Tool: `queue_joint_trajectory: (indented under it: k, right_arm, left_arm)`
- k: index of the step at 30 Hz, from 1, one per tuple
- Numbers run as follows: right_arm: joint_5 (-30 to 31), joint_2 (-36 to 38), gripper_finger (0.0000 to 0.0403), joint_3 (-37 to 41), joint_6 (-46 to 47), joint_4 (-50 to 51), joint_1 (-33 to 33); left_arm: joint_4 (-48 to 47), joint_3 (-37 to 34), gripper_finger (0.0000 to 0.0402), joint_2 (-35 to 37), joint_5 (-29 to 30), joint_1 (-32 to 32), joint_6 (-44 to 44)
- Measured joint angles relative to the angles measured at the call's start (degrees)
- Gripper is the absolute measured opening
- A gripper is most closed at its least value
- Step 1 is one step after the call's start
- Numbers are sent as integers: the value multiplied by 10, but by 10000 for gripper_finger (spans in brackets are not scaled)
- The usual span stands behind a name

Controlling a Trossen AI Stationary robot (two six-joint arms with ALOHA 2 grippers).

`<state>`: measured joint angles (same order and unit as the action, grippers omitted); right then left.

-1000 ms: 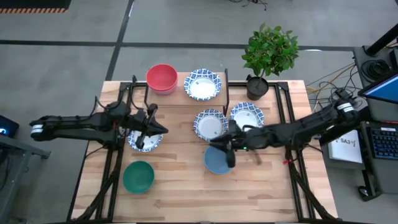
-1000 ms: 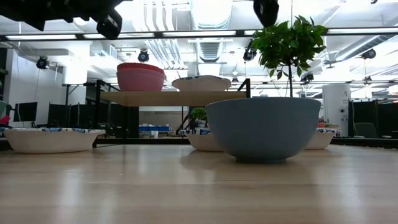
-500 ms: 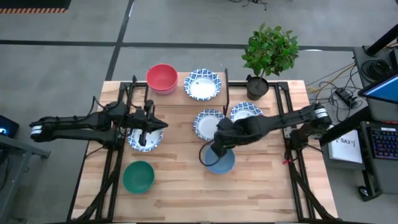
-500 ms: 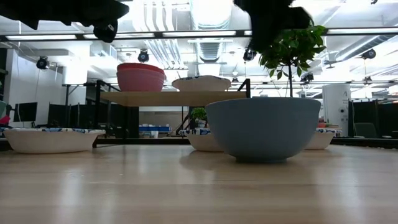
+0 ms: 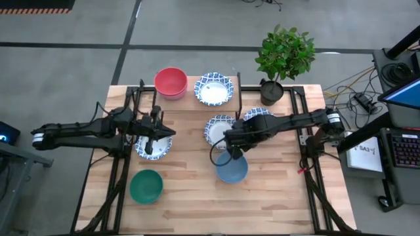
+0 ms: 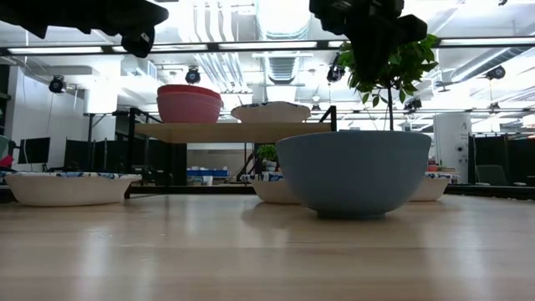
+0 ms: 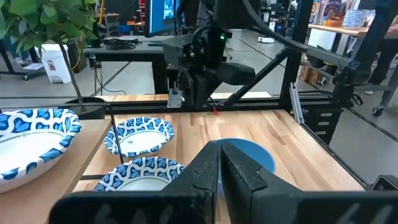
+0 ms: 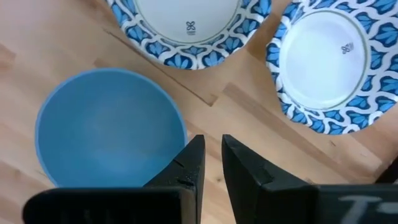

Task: Place and stack bowls onto a shelf
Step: Stack the right white bowl on the white bowl on the shelf

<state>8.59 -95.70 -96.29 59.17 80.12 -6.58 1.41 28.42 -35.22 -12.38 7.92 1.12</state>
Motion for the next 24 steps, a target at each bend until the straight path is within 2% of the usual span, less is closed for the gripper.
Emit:
queue_joint_trajectory:
  k: [5, 13, 16, 21, 24]
  right_arm:
    - [-2, 0, 66, 0, -4, -1, 9]
    - [-15, 0, 169, 16, -86, -1, 45]
    - [-10, 0, 194, 43, -168, -5, 57]
    - [-9, 0, 205, 120, -402, -60, 50]
    - [0, 0, 204, 171, -454, -94, 49]
  left_arm:
    - [0, 0, 0, 2, 0, 0, 3]
    - [0, 0, 0, 2, 0, 0, 6]
    - [0, 0, 0, 1, 0, 0, 13]
    - [0, 0, 0, 1, 0, 0, 14]
    - [0, 0, 0, 1, 0, 0, 14]
